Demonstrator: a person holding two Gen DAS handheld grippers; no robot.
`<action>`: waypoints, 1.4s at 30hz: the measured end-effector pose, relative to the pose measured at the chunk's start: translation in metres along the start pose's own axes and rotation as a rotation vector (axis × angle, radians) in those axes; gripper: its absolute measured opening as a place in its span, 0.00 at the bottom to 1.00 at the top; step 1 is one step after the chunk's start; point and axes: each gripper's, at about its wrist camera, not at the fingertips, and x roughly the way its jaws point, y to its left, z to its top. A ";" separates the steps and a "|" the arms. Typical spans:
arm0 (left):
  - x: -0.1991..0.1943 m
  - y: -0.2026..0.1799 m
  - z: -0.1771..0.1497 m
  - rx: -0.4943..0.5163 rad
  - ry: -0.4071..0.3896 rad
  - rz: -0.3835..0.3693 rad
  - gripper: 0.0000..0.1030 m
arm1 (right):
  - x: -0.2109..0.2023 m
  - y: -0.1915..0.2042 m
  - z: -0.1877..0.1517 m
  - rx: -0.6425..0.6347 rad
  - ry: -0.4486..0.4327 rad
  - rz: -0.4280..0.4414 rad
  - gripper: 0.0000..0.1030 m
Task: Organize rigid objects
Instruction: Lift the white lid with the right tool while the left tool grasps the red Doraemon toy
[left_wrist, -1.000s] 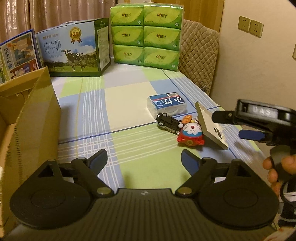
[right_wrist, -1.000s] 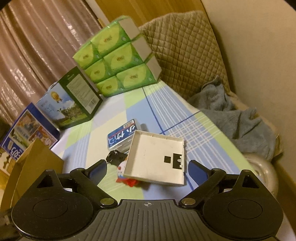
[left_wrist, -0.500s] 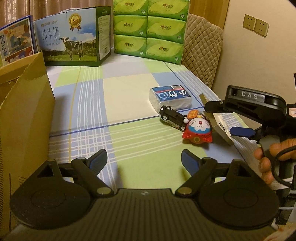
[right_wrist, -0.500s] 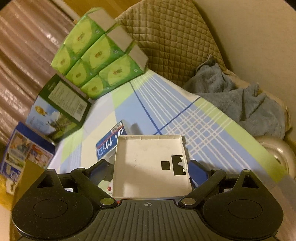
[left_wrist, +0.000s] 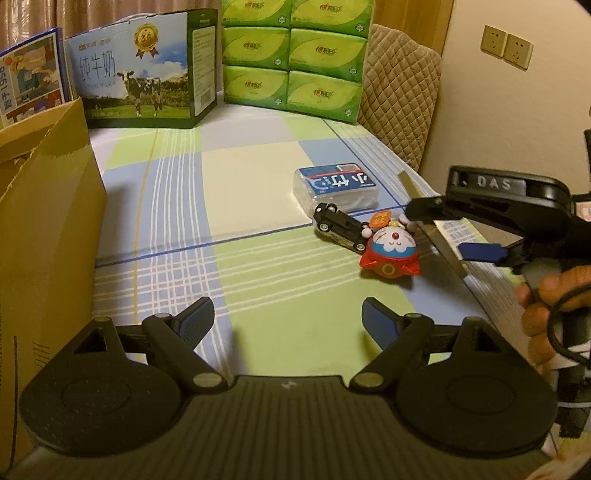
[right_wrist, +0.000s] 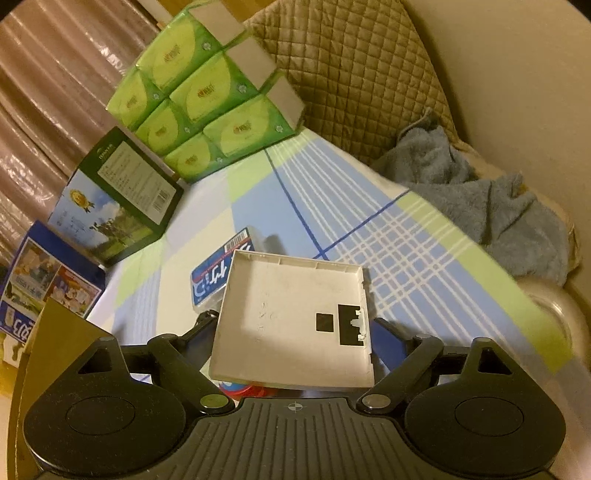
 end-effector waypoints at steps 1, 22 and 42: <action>0.000 -0.001 0.000 0.006 -0.002 -0.006 0.82 | -0.005 0.002 0.000 -0.030 -0.009 -0.021 0.82; 0.012 -0.014 0.014 0.043 -0.028 -0.055 0.82 | -0.010 0.006 -0.047 -0.517 0.140 -0.271 0.85; 0.066 -0.055 0.038 0.109 0.011 -0.233 0.40 | -0.033 -0.015 -0.023 -0.347 0.041 -0.345 0.82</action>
